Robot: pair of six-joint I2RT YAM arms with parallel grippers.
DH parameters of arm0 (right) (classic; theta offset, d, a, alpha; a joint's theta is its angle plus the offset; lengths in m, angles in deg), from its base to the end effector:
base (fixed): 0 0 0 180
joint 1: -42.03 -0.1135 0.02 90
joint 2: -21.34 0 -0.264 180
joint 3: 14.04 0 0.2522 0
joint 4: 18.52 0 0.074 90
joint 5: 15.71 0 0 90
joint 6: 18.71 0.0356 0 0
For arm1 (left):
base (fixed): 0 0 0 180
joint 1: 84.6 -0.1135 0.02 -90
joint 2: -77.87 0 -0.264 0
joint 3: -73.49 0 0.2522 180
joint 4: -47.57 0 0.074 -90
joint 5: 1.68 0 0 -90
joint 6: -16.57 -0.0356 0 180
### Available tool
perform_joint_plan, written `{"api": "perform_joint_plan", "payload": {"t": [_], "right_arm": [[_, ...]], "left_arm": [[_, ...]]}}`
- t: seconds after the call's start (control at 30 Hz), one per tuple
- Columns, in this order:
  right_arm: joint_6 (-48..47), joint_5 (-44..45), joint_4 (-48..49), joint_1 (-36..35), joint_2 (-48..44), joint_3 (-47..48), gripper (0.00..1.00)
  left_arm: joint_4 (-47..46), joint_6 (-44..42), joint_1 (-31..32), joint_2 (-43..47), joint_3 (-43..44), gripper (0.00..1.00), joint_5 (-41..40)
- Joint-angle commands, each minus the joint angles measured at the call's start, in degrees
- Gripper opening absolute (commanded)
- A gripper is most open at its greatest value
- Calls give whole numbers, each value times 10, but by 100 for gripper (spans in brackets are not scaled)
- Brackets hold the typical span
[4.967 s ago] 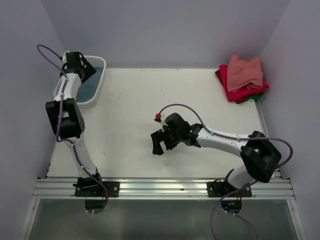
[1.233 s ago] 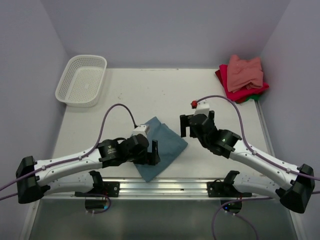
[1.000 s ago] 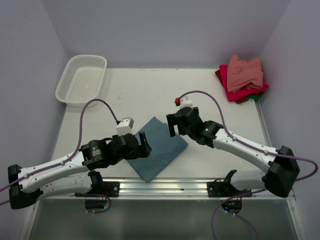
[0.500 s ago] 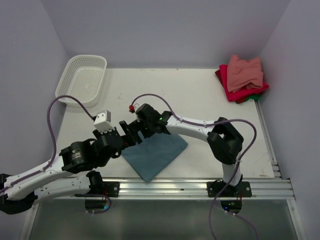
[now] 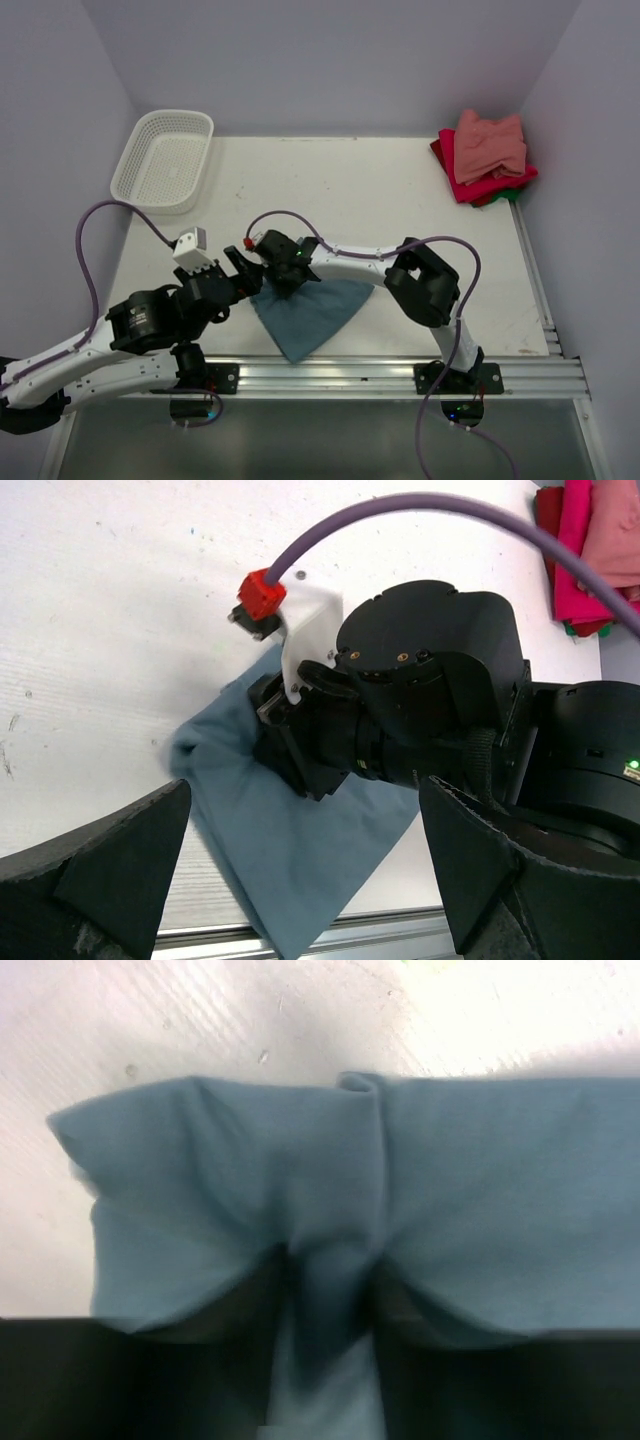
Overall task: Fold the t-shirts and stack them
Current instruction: Flatten the tshirt out
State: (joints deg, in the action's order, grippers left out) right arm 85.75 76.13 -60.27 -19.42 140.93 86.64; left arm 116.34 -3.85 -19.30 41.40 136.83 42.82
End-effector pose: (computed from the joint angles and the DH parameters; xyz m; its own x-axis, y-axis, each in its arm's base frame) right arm 0.2126 0.3883 0.1658 -0.6208 -0.6187 -0.4815 -0.7388 0.6671 0.0952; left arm 0.0675 -0.0860 0.3183 -0.4862 -0.5148 -0.7061 -0.1168 0.8391 -0.5313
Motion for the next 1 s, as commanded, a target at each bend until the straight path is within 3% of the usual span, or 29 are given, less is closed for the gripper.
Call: {"api": "perform_joint_plan", "payload": {"t": [0.0, 0.07, 0.33, 0.6, 0.73, 0.97], "right_arm": [[6, 6, -39, 4, 11, 12, 13], [7, 8, -36, 4, 1, 5, 0], [2, 18, -11, 4, -110, -54, 0], [-65, 112, 86, 12, -355, -131, 0], [-100, 89, 83, 19, -412, -150, 0], [-110, 101, 84, 28, -437, -190, 0]], "left_arm": [[4, 21, 1, -4, -8, 100, -28], [2, 21, 1, -6, -9, 100, -25], [-5, 17, 1, -22, -13, 100, -23], [-13, 32, 1, -20, -48, 100, -65], [-81, 22, 1, -49, -108, 100, -46], [-117, 12, 1, -92, -117, 100, -30]]}}
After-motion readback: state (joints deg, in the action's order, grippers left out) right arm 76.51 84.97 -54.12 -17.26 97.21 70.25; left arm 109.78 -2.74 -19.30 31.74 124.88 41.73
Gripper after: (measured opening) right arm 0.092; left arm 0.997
